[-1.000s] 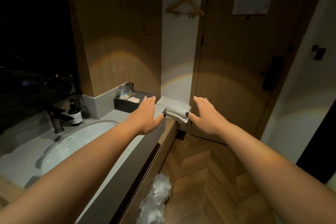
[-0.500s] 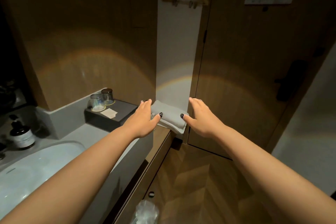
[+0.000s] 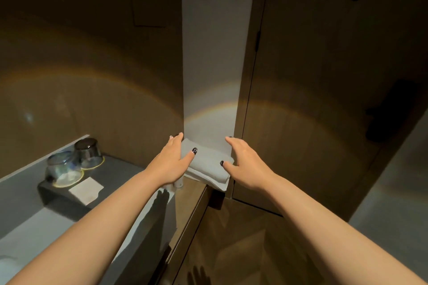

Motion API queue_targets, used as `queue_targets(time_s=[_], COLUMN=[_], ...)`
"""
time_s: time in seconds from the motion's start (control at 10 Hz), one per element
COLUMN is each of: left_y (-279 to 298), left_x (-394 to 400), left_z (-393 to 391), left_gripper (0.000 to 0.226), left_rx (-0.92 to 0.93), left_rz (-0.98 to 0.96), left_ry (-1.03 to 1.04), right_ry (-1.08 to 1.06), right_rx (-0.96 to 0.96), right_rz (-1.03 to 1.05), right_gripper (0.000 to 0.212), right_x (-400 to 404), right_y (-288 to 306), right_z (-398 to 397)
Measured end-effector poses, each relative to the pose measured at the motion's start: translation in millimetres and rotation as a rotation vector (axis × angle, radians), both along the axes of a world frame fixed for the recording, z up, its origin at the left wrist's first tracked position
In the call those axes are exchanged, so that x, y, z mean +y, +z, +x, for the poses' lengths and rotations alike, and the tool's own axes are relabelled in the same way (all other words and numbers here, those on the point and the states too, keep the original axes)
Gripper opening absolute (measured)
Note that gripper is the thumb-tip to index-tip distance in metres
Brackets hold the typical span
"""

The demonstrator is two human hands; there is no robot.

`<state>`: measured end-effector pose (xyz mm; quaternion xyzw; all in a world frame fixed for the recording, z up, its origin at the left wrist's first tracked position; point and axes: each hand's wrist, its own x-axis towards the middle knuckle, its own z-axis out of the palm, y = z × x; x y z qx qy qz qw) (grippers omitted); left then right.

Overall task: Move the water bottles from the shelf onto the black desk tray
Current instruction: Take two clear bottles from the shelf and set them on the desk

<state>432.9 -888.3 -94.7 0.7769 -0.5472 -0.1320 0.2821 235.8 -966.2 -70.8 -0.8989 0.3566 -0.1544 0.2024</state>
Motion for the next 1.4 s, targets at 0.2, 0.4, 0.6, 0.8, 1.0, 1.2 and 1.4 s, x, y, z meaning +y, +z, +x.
queue_targets(time_s=[0.2, 0.4, 0.6, 0.8, 1.0, 1.2, 1.4], left_y=[-8.9, -27.3, -50.2, -70.6, -102.0, -149.2, -204.2], left_x=[-78.6, -145.8, -221.1, -284.9, -311.6, -325.1, -341.5], left_z=[34.4, 61.1, 81.6, 106.8, 136.6, 181.1, 242.7], left_gripper=[0.071, 0.071, 0.069, 0.068, 0.070, 0.069, 0.057], left_rx=[0.021, 0.055, 0.117, 0.204, 0.326, 0.426, 0.536], left_rz=[0.002, 0.021, 0.033, 0.068, 0.098, 0.103, 0.166], left_ry=[-0.023, 0.022, 0.108, 0.257, 0.457, 0.678, 0.795], right_ry=[-0.024, 0.017, 0.100, 0.209, 0.314, 0.405, 0.407], right_rx=[0.047, 0.082, 0.082, 0.098, 0.129, 0.182, 0.282], right_rz=[0.078, 0.122, 0.165, 0.214, 0.255, 0.321, 0.475], right_gripper=[0.072, 0.072, 0.072, 0.072, 0.069, 0.066, 0.062], right_x=[-80.3, -154.9, -240.5, -326.2, -374.8, -399.2, -424.9], right_y=[-11.2, -24.2, -44.8, -61.6, -86.4, -136.9, -196.6], right_z=[39.5, 74.8, 111.5, 154.5, 210.3, 277.5, 346.2])
